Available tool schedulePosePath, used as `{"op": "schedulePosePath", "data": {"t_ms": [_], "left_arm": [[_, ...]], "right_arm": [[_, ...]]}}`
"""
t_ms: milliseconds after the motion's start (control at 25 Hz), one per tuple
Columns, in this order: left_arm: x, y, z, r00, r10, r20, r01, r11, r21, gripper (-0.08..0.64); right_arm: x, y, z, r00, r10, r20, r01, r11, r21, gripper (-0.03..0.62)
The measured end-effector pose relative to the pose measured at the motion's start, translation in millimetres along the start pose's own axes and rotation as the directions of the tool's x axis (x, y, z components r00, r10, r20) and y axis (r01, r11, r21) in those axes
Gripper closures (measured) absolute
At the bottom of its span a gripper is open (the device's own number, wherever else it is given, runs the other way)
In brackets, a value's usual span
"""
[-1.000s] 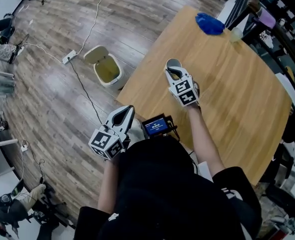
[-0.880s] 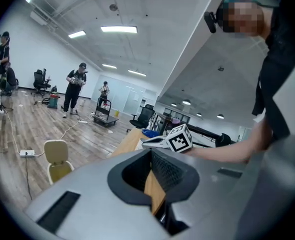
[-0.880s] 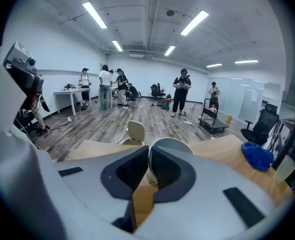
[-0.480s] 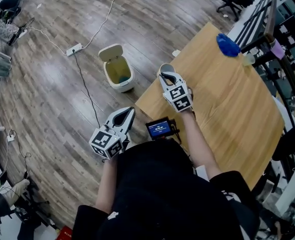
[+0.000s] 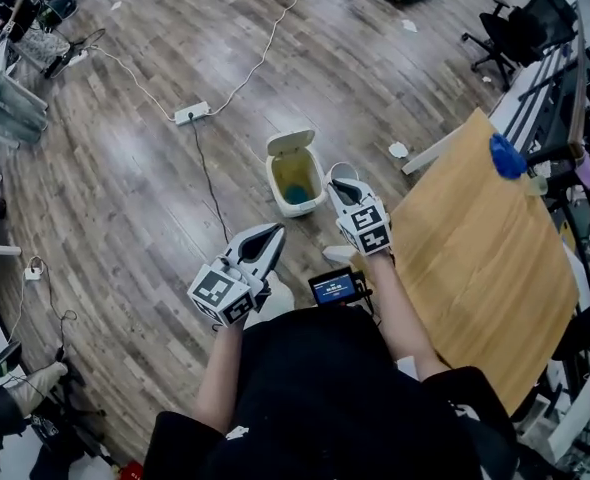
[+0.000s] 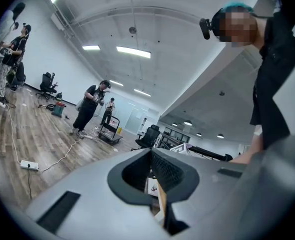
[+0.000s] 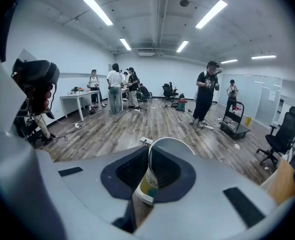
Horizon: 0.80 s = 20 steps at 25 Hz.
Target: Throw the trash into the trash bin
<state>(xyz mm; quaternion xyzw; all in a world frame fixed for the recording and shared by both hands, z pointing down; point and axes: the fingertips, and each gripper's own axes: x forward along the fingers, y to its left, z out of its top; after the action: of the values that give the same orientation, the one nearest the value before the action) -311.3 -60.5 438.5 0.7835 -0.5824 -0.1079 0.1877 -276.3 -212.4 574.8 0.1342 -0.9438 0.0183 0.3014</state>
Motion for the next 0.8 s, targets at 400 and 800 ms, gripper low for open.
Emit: {"op": "schedulePosePath", "data": {"t_ms": [400,800], "left_arm": [[-7,71,-70,0.98,0.035,-0.195,-0.05,0.996,-0.07,0.554],[44,145,-182,0.938,0.037,-0.344,-0.1,0.981,-0.168,0.554]], "right_arm": [[101,2,-8,0.999,0.045,0.022,-0.047,0.995,0.089,0.575],[251,-32,-137,0.986,0.085,-0.141,-0.056,0.978,0.201,0.575]]}}
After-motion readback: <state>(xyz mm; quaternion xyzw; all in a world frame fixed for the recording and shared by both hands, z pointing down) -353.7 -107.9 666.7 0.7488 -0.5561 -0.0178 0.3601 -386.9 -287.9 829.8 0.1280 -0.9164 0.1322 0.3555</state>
